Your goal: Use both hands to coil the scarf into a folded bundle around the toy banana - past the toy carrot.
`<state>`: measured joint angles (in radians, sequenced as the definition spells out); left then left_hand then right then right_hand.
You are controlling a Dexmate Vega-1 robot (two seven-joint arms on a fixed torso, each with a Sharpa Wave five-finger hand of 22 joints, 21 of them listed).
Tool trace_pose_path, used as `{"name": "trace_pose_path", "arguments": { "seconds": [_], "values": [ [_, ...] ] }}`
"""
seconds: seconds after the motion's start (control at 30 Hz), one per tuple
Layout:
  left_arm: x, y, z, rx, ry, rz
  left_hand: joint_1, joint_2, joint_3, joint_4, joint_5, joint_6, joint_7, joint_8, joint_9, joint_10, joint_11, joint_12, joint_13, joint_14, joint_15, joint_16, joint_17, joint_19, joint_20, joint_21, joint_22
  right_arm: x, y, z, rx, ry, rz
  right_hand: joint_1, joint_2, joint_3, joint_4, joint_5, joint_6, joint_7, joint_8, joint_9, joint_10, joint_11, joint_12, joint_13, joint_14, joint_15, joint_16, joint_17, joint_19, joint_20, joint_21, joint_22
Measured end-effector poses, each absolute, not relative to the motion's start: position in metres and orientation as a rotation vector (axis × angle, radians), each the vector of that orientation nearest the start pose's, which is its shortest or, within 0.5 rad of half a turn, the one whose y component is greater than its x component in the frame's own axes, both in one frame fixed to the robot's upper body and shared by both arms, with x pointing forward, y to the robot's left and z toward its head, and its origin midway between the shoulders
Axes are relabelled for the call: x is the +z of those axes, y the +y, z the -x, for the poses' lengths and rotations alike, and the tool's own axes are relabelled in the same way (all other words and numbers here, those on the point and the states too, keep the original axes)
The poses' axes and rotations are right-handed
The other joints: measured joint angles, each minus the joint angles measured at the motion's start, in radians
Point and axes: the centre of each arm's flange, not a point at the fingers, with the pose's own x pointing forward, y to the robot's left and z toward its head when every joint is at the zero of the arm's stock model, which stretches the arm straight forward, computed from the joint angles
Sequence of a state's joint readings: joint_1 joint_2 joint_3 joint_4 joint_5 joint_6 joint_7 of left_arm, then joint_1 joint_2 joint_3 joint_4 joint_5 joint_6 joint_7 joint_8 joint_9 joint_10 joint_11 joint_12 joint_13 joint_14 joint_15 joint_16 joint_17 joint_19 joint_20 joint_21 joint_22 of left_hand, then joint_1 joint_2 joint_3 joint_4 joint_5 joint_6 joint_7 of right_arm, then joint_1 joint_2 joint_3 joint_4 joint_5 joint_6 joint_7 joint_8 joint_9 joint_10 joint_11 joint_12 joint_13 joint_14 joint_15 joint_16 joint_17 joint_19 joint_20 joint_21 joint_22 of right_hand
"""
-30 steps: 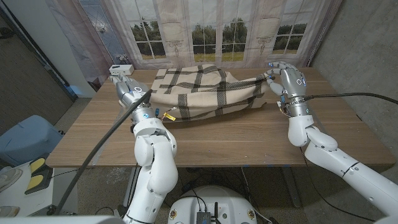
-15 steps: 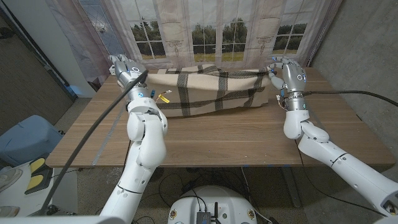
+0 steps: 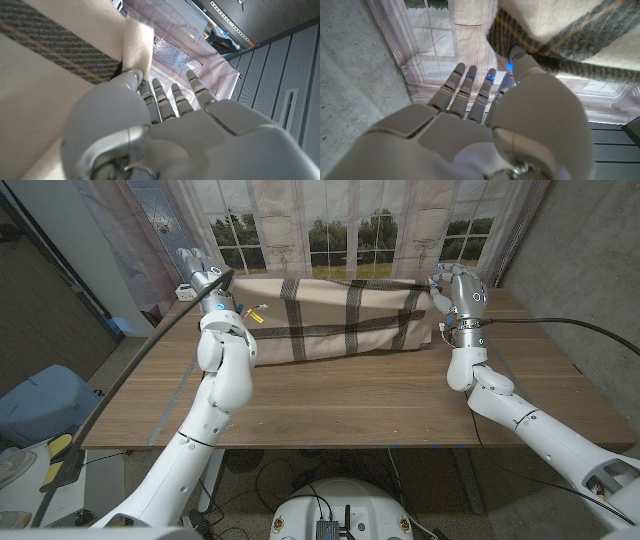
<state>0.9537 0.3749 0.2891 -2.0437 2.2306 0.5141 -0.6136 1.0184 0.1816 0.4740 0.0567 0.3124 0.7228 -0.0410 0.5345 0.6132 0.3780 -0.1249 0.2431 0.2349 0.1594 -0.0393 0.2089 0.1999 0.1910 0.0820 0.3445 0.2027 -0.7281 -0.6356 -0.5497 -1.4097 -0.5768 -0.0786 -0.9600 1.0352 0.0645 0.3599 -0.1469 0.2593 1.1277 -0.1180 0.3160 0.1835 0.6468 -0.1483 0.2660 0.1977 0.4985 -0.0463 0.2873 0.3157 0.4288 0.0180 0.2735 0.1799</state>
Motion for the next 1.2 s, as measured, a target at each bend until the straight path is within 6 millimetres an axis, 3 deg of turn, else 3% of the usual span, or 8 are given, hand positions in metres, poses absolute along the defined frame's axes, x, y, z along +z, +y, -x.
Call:
{"name": "trace_pose_path", "arguments": {
  "seconds": [0.53,0.77,0.83,1.0,1.2],
  "values": [
    [0.163,0.259,-0.523,1.138,-0.129,-1.986,-0.003,-0.003,0.003,-0.003,0.000,-0.005,-0.006,0.007,0.023,0.005,-0.005,0.000,0.000,0.000,0.000,0.000,-0.005,0.004,-0.004,0.000,0.000,0.072,-0.288,-0.634,-0.813,-1.048,1.065,-0.004,0.004,0.014,0.000,-0.005,0.000,0.000,0.000,0.000,0.000,0.000,-0.004,0.000,0.000,0.000,-0.007,0.000,0.000,0.000,-0.004,0.000],
    [0.168,0.262,-0.536,1.102,-0.148,-1.975,-0.003,-0.003,0.003,-0.003,0.000,-0.006,-0.007,0.007,0.023,0.005,-0.005,-0.008,0.000,0.000,0.000,-0.006,-0.005,0.005,-0.005,0.000,0.000,0.081,-0.283,-0.653,-0.811,-1.021,1.097,-0.008,0.000,0.017,0.001,-0.005,0.000,0.000,-0.003,0.001,0.000,0.000,-0.012,0.000,0.000,0.000,-0.007,0.000,0.004,0.004,-0.004,0.000],
    [0.176,0.265,-0.551,1.107,-0.133,-2.018,-0.003,-0.003,0.003,-0.003,0.000,-0.007,-0.008,0.007,0.029,0.005,-0.005,-0.008,0.000,0.000,0.000,-0.006,-0.005,0.005,-0.005,0.000,0.000,0.084,-0.280,-0.658,-0.804,-1.016,1.096,-0.008,0.000,0.017,0.001,-0.005,0.000,0.000,-0.003,0.001,0.000,0.000,-0.012,0.000,0.000,0.000,-0.007,0.000,0.006,0.006,-0.004,0.000],
    [0.180,0.270,-0.565,1.088,-0.133,-2.026,-0.003,-0.003,0.006,-0.006,0.000,-0.007,-0.008,0.007,0.029,0.005,-0.005,-0.008,0.000,0.000,0.000,-0.006,-0.005,0.005,-0.005,0.000,0.000,0.090,-0.275,-0.671,-0.797,-1.000,1.118,-0.008,0.000,0.023,0.001,-0.005,0.000,0.000,-0.004,0.001,0.000,0.000,-0.012,0.000,0.000,0.000,-0.007,0.000,0.005,0.006,-0.004,0.000],
    [0.179,0.272,-0.568,1.053,-0.163,-1.977,-0.003,-0.012,0.011,-0.011,0.000,-0.007,-0.008,0.017,0.023,0.011,-0.011,-0.008,0.000,0.000,0.000,-0.009,-0.005,0.007,-0.015,0.000,0.000,0.097,-0.266,-0.687,-0.793,-0.968,1.172,-0.008,0.000,0.023,0.001,-0.005,0.000,0.000,-0.005,0.001,0.000,0.000,-0.012,0.000,0.000,0.000,-0.015,0.000,0.005,0.006,-0.008,0.000]
  ]
}}
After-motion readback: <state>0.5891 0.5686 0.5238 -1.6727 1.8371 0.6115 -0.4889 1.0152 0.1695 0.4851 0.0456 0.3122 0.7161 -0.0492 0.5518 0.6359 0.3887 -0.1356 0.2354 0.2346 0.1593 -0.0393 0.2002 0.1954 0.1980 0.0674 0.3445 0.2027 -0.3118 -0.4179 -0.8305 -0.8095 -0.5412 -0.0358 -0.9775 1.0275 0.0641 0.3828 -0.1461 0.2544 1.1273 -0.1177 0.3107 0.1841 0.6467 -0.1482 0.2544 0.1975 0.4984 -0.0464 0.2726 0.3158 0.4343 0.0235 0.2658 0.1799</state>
